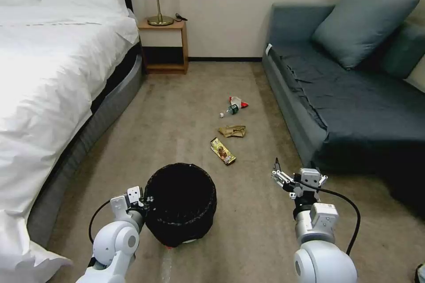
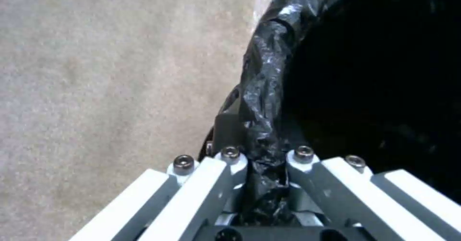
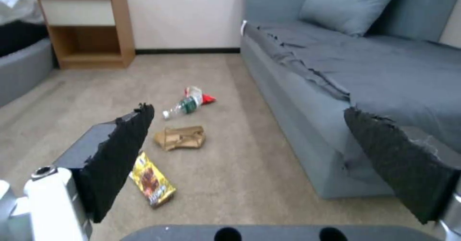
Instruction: Pick up the trash bin, then pick up the garbage on the floor and place it into the trash bin.
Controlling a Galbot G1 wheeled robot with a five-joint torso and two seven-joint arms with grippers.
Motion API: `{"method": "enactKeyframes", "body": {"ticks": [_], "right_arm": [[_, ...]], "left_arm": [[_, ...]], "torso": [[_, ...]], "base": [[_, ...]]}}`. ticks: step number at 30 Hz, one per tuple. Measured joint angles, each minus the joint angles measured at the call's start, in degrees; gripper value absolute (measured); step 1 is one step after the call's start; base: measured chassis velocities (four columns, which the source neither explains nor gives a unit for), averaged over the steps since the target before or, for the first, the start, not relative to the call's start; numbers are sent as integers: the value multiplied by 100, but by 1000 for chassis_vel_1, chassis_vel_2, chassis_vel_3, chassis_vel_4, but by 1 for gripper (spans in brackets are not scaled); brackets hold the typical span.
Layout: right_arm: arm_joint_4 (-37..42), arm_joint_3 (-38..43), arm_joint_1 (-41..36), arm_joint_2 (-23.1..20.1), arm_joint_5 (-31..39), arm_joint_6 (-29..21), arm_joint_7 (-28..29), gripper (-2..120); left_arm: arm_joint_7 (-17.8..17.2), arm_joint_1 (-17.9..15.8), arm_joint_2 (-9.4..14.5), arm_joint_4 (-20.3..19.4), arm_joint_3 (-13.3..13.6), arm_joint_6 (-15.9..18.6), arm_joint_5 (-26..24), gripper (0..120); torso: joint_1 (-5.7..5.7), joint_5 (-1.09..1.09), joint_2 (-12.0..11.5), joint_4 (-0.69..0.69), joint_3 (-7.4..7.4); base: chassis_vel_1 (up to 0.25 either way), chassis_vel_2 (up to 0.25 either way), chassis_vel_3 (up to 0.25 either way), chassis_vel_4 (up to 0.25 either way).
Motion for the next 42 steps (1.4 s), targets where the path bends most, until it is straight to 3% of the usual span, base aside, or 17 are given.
{"method": "enactKeyframes", "body": {"ticks": [8, 16, 42], "right_arm": [[-80, 76, 104, -5, 311, 464, -28, 100], [-212, 56, 185, -195, 616, 822, -284, 100], [-406, 25, 161, -191, 625, 1074, -662, 100]], "left_arm": [[-26, 109, 13, -628, -391, 1, 96, 4], [121, 304, -17, -1181, -816, -10, 1330, 4], [162, 280, -84, -1107, -852, -86, 1510, 3]], "torso": [[0, 3, 0, 0, 0], [0, 4, 0, 1, 0], [-1, 4, 0, 0, -1]], "base": [[0, 0, 0, 0], [0, 0, 0, 0], [-23, 17, 16, -20]]}}
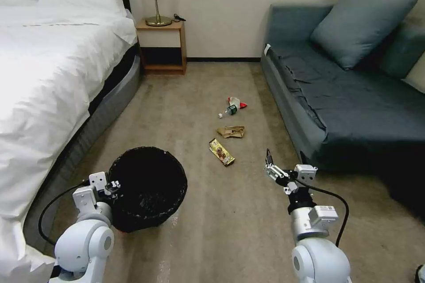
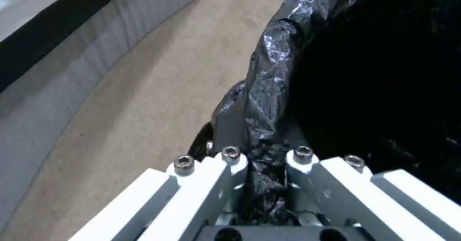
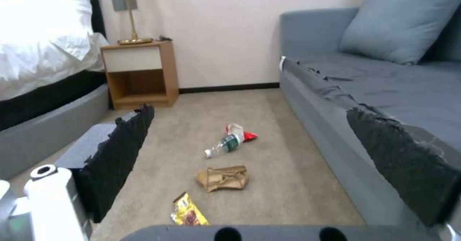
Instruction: Pick up the trash bin, then pick up the garbage on the floor and place it into the trash bin.
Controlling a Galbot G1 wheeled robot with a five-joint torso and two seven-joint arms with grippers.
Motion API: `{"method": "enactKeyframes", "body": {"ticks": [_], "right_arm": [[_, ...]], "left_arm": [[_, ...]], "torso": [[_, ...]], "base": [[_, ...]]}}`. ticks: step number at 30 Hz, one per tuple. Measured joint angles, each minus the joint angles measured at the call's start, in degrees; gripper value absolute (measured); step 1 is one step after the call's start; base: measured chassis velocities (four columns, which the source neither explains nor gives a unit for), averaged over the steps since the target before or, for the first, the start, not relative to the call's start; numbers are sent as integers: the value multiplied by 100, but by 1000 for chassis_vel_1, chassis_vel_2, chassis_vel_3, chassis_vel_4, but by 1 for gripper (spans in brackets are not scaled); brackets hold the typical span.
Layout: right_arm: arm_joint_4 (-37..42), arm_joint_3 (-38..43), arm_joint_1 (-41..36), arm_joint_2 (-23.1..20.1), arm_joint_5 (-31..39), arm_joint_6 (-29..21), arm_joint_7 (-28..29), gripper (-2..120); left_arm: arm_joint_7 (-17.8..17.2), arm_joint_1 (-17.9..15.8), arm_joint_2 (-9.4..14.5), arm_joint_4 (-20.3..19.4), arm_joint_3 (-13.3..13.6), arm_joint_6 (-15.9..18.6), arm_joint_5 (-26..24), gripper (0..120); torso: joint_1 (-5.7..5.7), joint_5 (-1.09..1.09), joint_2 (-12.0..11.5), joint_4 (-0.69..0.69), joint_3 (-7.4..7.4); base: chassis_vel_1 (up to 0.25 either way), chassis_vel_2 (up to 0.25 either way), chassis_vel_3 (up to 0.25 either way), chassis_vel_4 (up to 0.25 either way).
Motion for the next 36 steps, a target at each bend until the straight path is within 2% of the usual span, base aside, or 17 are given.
{"method": "enactKeyframes", "body": {"ticks": [36], "right_arm": [[-263, -143, 75, 22, -204, 55, -55, 100]], "left_arm": [[19, -21, -112, 50, -226, -61, 57, 3]], "torso": [[0, -1, 0, 0, 0]], "base": [[-134, 140, 145, -135]]}}
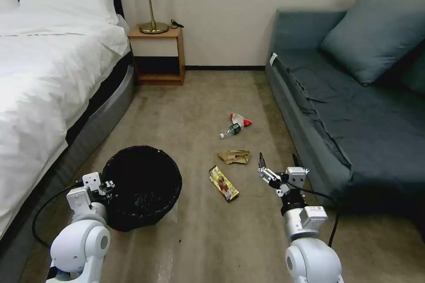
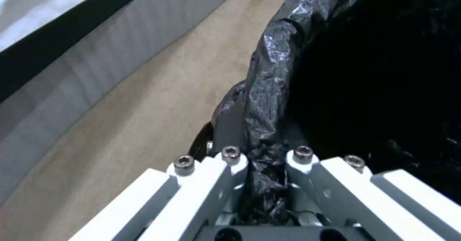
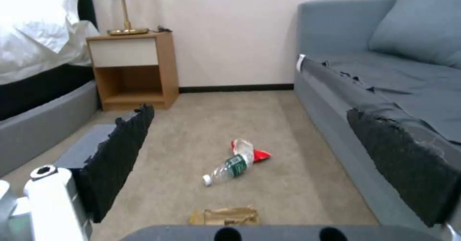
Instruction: Pick up the trash bin, then pick up the garbage on the floor and place it into the trash bin.
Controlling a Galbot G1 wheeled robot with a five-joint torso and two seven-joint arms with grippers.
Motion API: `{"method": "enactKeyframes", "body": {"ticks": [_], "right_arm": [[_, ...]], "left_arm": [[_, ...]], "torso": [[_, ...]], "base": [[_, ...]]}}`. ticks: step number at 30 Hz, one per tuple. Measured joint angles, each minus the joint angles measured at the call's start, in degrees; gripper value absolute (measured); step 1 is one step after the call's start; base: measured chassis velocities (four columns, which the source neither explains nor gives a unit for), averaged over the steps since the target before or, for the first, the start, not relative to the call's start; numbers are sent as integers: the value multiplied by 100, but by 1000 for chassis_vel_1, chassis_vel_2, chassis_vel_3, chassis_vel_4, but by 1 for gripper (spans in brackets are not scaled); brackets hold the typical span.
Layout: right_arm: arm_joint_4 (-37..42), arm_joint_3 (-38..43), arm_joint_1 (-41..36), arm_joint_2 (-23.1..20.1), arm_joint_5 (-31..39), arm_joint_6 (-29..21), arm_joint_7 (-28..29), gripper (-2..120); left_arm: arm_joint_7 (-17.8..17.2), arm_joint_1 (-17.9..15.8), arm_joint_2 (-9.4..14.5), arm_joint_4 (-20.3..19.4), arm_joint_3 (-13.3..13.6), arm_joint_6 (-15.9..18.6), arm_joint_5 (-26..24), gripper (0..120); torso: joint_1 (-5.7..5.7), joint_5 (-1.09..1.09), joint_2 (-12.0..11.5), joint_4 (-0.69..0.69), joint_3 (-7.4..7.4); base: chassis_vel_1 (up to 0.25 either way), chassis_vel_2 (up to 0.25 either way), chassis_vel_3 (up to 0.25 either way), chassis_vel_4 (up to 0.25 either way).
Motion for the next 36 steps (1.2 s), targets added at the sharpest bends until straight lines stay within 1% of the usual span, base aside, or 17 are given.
{"method": "enactKeyframes", "body": {"ticks": [3, 5, 17, 27, 30, 33, 34, 36], "right_arm": [[-10, -1, 5, -4, -3, 0, 0, 100], [-16, -1, 16, -5, -4, 0, 0, 100], [-110, -8, 72, -17, -17, -8, 4, 100], [-456, -119, 314, -249, 90, -27, 114, 100], [-742, -237, 503, -458, 178, -44, 178, 100], [-949, -378, 632, -684, 306, -181, 208, 100], [-1091, -548, 723, -863, 551, -364, 241, 100], [-1283, -901, 855, -1177, 1263, -779, 292, 100]], "left_arm": [[1, -1, -2, 2, -7, -5, 2, 3], [2, -6, -2, 15, -7, -7, 2, 3], [16, -36, -7, 85, 12, -27, 15, 3], [22, -83, -8, 159, -10, -49, 23, 3], [28, -80, -12, 199, -27, -69, 23, 3], [31, -71, -13, 210, -49, -79, 24, 3], [36, -60, -15, 221, -70, -88, 25, 3], [41, -50, -25, 245, -97, -99, 29, 3]], "torso": [[0, 3, 0, 1, 0], [0, 0, 0, 0, 0], [1, 1, 0, 0, 0], [1, 1, 0, 0, 0], [1, 2, 0, 0, 1], [0, 0, 0, 0, 0], [0, 2, 0, 0, 0], [0, 1, 0, 1, -1]], "base": [[-183, 186, 186, -159], [-165, 161, 177, -145], [-162, 154, 157, -160], [-146, 161, 147, -147], [-77, 51, 85, -69], [0, 0, 0, 0], [0, 0, 0, 0], [0, 0, 0, 0]]}}
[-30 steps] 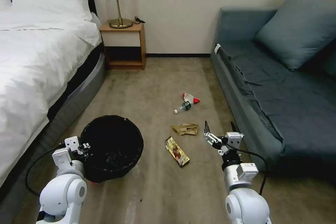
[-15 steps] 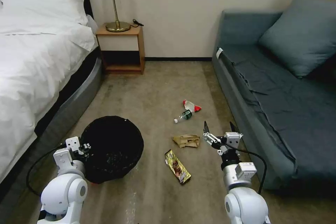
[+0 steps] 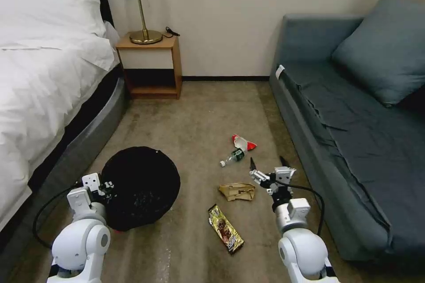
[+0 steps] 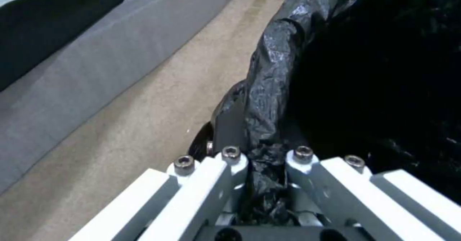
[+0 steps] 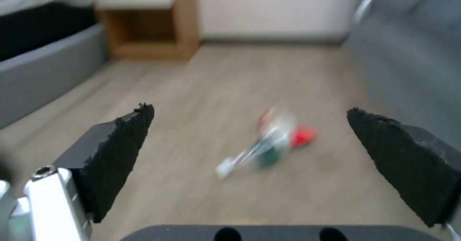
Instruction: Pick up the trash bin, then pick up the garbage on the floor and place it into the trash bin.
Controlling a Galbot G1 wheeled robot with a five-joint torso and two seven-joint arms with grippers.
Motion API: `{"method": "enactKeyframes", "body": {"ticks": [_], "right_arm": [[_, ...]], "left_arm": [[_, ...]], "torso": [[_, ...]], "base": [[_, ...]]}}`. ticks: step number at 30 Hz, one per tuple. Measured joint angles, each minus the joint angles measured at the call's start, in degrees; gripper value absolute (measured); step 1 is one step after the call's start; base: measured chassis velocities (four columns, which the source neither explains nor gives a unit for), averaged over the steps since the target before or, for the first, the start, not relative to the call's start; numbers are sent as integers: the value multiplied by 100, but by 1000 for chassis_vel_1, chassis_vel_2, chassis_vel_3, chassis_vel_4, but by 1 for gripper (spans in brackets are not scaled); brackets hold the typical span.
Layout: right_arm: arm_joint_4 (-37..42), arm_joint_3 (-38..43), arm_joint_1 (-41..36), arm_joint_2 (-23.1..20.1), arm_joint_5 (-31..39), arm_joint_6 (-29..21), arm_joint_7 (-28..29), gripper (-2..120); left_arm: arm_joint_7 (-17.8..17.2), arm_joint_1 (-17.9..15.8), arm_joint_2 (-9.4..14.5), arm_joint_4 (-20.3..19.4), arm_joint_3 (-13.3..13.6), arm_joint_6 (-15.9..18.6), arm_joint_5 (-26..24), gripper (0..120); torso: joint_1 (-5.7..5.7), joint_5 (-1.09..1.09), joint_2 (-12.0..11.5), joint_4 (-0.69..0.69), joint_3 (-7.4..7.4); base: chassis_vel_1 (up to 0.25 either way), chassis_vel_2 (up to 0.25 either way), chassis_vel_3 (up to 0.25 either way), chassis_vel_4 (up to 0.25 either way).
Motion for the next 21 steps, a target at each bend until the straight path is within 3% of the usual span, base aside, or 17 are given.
{"method": "enactKeyframes", "body": {"ticks": [1, 5, 10, 16, 21], "right_arm": [[0, 0, 0, 0, 0, 0, 0, 100], [-465, -623, 258, -511, 1297, -541, -195, 100], [-1116, -1191, 595, -973, 1918, -745, -244, 100], [-1825, -1598, 912, -1262, 1997, -707, -361, 100], [-2683, -2070, 1245, -1346, 1832, -294, -554, 100]], "left_arm": [[0, 0, 0, 0, 0, 0, 0, 3], [7, 20, -36, 43, -29, -30, 40, 3], [14, 49, -89, 74, -39, -57, 115, 3], [18, 84, -166, 84, -48, -77, 190, 3], [20, 122, -229, 89, -122, -91, 247, 3]], "torso": [[0, 0, 0, 0, 0], [0, 0, 0, 0, 0], [0, 1, 0, -1, 0], [0, 0, 0, -1, 1], [1, 0, 0, -2, 0]], "base": [[0, 0, 0, 0], [0, 0, 0, 0], [0, 0, 0, 0], [0, 0, 0, 0], [0, 0, 0, 0]]}}
